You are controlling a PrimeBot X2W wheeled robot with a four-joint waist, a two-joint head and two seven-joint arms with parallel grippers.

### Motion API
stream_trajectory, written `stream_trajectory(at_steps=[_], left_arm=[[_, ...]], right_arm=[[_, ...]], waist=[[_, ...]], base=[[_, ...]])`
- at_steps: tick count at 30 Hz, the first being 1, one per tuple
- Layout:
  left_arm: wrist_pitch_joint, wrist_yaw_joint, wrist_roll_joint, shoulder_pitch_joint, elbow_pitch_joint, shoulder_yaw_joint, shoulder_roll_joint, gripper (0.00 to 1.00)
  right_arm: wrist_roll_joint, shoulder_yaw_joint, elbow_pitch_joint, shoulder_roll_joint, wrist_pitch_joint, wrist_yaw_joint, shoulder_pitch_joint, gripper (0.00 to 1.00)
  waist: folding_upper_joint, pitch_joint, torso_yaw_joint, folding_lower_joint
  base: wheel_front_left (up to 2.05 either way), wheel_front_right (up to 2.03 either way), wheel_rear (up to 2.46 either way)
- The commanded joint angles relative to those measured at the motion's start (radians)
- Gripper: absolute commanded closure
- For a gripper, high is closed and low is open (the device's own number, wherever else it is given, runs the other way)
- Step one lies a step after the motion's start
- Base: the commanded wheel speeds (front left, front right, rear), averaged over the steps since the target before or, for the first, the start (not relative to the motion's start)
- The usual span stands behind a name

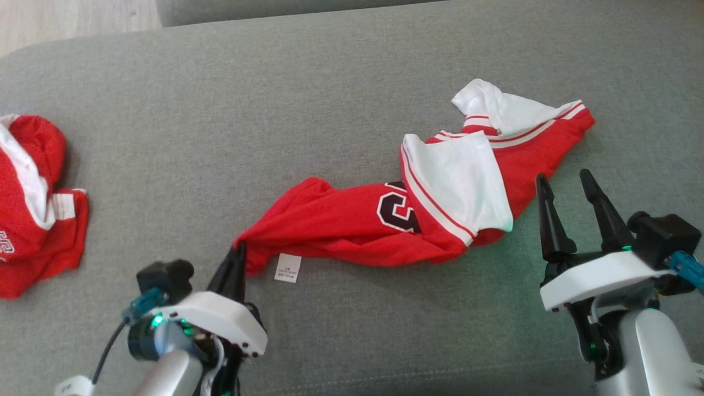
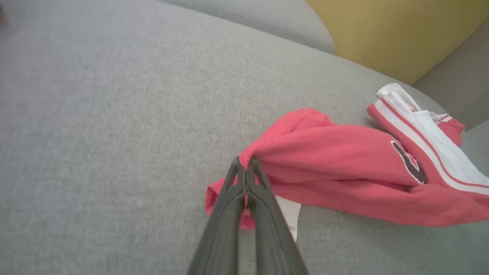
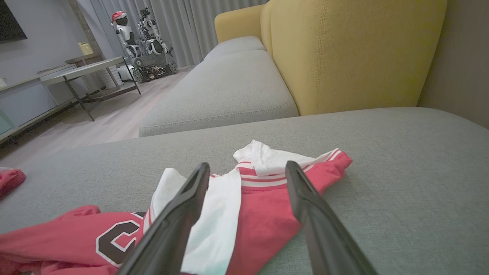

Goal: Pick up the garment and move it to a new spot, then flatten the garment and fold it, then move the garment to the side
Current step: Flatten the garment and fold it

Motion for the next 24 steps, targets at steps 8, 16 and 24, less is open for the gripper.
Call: stream_trajectory(at_steps=[8, 16, 24], left_arm=[[-0.062, 0.007, 0.025, -0.052, -0.001, 0.052, 0.022, 0.00], [-0.127, 0.048, 0.158, -0.069, -0.068, 0.103, 0.067, 0.00], [-0.130, 0.089, 0.279, 0.010, -0.205, 0.148, 0.086, 0.00]], right_arm=[[0.000, 0.021, -0.037, -0.001, 0.007, -0.001, -0.017, 0.00], [-0.012, 0.023, -0.055, -0.009, 0.004, -0.001, -0.007, 0.00], [-0.028, 0.038, -0.073, -0.016, 0.011, -0.001, 0.007, 0.00]], waist=[[0.0000, -0.006, 0.012, 0.0000], [0.0000, -0.033, 0.013, 0.0000], [0.0000, -0.059, 0.020, 0.0000]], base=[[0.00, 0.00, 0.00], [0.00, 0.00, 0.00], [0.00, 0.00, 0.00]])
